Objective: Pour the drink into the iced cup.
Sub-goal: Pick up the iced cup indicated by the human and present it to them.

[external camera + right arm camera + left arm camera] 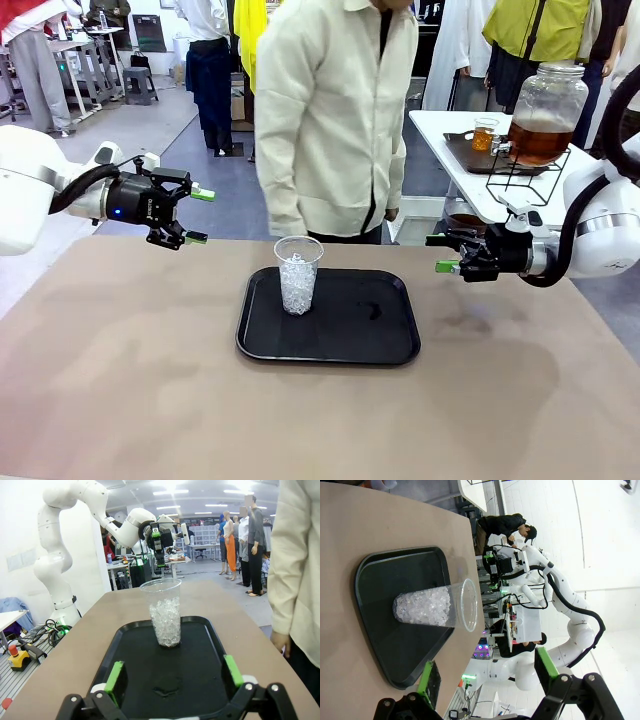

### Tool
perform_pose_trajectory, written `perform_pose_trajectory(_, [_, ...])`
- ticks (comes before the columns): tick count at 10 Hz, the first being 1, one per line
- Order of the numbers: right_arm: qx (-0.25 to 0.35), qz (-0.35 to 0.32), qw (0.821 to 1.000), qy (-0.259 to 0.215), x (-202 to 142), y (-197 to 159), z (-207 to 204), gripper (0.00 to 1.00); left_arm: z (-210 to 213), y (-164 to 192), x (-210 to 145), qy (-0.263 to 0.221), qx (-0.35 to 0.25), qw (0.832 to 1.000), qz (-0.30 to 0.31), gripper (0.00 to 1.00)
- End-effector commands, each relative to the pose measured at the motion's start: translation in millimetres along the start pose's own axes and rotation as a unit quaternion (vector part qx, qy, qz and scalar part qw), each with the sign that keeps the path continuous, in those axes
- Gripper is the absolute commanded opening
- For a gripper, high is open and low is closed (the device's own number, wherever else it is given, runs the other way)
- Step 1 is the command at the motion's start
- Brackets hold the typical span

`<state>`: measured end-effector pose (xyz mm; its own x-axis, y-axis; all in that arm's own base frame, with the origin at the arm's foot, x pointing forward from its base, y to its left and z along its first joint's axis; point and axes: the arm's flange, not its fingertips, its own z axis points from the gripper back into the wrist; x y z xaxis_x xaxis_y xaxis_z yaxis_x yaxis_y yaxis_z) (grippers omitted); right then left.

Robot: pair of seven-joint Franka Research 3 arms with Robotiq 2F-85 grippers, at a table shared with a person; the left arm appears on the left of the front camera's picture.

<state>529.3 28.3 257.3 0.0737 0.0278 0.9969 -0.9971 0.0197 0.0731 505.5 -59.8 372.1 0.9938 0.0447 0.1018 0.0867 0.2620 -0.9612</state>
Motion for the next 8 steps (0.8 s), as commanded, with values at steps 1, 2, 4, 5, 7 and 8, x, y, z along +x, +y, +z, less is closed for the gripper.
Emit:
perform_pose_trajectory(1, [0.002, 0.002, 1.000, 0.000, 2.4, -1.3, -1.6, 1.00, 0.3, -0.7, -0.1, 0.001, 0.003, 1.000, -0.002, 1.00])
perform_pose_trajectory(2, [0.002, 0.002, 1.000, 0.000, 2.4, -1.3, -1.6, 1.00, 0.3, -0.7, -0.1, 0.001, 0.003, 1.000, -0.002, 1.00])
perform_pose_trajectory(4, [0.002, 0.002, 1.000, 0.000, 2.4, -1.3, -1.6, 1.00, 0.3, -0.7, -0.1, 0.001, 0.003, 1.000, -0.002, 1.00])
perform_pose_trajectory(5, [0.002, 0.002, 1.000, 0.000, 2.4, -1.3, -1.6, 1.00, 0.3, -0.7, -0.1, 0.001, 0.003, 1.000, -0.002, 1.00])
perform_pose_trajectory(7, [0.002, 0.002, 1.000, 0.000, 2.4, -1.3, -1.6, 1.00, 0.3, -0.7, -0.1, 0.001, 0.003, 1.000, -0.002, 1.00])
perform_pose_trajectory(8, [0.002, 0.002, 1.000, 0.000, 2.4, -1.3, -1.6, 1.00, 0.3, -0.7, -0.1, 0.001, 0.003, 1.000, -0.002, 1.00])
